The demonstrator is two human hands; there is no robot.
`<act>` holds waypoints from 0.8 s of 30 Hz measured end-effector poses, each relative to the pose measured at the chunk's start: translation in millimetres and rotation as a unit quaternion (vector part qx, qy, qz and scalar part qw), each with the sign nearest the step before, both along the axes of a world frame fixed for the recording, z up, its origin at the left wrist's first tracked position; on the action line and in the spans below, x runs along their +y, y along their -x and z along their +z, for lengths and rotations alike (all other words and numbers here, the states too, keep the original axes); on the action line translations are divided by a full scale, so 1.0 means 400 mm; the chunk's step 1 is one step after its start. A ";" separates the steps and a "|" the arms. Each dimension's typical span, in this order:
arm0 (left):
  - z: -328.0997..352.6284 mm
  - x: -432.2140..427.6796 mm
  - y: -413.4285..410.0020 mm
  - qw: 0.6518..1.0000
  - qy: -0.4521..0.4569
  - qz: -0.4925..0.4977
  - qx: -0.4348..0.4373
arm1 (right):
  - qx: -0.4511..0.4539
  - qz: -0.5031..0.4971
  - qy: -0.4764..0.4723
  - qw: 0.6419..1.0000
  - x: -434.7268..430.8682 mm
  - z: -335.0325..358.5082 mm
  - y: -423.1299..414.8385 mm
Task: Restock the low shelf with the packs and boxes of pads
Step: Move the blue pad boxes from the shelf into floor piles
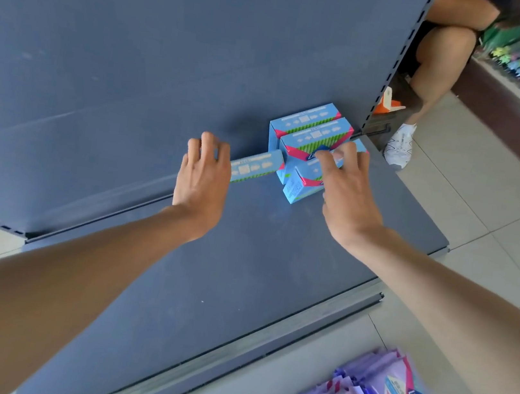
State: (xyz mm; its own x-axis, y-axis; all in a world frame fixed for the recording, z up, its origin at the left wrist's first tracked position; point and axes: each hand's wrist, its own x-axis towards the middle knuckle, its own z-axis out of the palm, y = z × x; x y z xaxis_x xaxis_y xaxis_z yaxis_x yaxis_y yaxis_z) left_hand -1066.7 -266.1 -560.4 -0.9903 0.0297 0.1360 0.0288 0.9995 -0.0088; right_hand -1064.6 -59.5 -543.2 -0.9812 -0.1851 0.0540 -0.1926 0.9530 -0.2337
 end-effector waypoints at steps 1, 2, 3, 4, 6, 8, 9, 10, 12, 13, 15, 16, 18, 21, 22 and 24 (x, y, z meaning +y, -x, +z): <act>-0.002 -0.004 -0.003 1.000 -0.021 -0.002 -0.009 | 0.009 -0.006 -0.002 1.000 0.000 -0.001 0.006; -0.004 -0.009 -0.006 0.998 -0.054 -0.002 -0.015 | 0.019 -0.011 -0.007 1.000 0.000 -0.003 0.011; -0.002 -0.013 -0.011 0.995 -0.095 0.000 -0.012 | 0.031 -0.013 -0.016 0.999 0.003 -0.003 0.015; 0.001 -0.017 -0.017 0.990 -0.139 0.000 -0.004 | 0.042 -0.014 -0.024 0.999 0.007 -0.006 0.019; 0.008 -0.024 -0.037 0.970 -0.242 0.010 0.016 | 0.052 0.002 -0.029 0.998 0.019 -0.004 0.018; 0.017 -0.022 -0.068 0.936 -0.349 0.051 0.010 | 0.047 0.033 -0.016 0.998 0.041 0.002 0.006; 0.021 -0.019 -0.084 0.914 -0.397 0.086 0.000 | 0.041 0.045 -0.003 0.998 0.053 0.009 -0.002; 0.024 -0.016 -0.099 0.889 -0.440 0.125 -0.013 | 0.039 0.054 0.019 0.998 0.065 0.019 -0.009; 0.028 -0.010 -0.122 0.839 -0.512 0.180 -0.036 | 0.024 0.062 0.090 0.994 0.084 0.043 -0.015; 0.030 -0.007 -0.129 0.815 -0.545 0.191 -0.043 | 0.000 0.063 0.138 0.988 0.092 0.057 -0.014; 0.038 0.004 -0.136 0.781 -0.589 0.197 -0.058 | -0.084 0.059 0.242 0.965 0.104 0.082 -0.009; 0.044 0.013 -0.138 0.772 -0.601 0.195 -0.069 | -0.125 0.054 0.281 0.950 0.109 0.095 -0.008; 0.055 0.037 -0.142 0.754 -0.623 0.191 -0.089 | -0.164 0.032 0.340 0.925 0.116 0.118 -0.011; 0.065 0.071 -0.152 0.716 -0.658 0.203 -0.116 | -0.188 -0.078 0.469 0.860 0.127 0.125 -0.034; 0.067 0.082 -0.155 0.701 -0.669 0.211 -0.127 | -0.194 -0.111 0.506 0.833 0.134 0.123 -0.048; 0.075 0.106 -0.163 0.676 -0.689 0.214 -0.148 | -0.197 -0.132 0.533 0.812 0.147 0.122 -0.076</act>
State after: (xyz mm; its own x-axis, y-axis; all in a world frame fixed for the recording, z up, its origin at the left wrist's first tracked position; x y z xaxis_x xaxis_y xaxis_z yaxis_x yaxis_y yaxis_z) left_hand -1001.3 -223.8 -530.4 -0.8583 -0.2212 -0.4630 -0.4685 -0.0302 0.8829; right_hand -1034.4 -0.8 -494.5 -0.9591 -0.0195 -0.2824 0.2755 0.1652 -0.9470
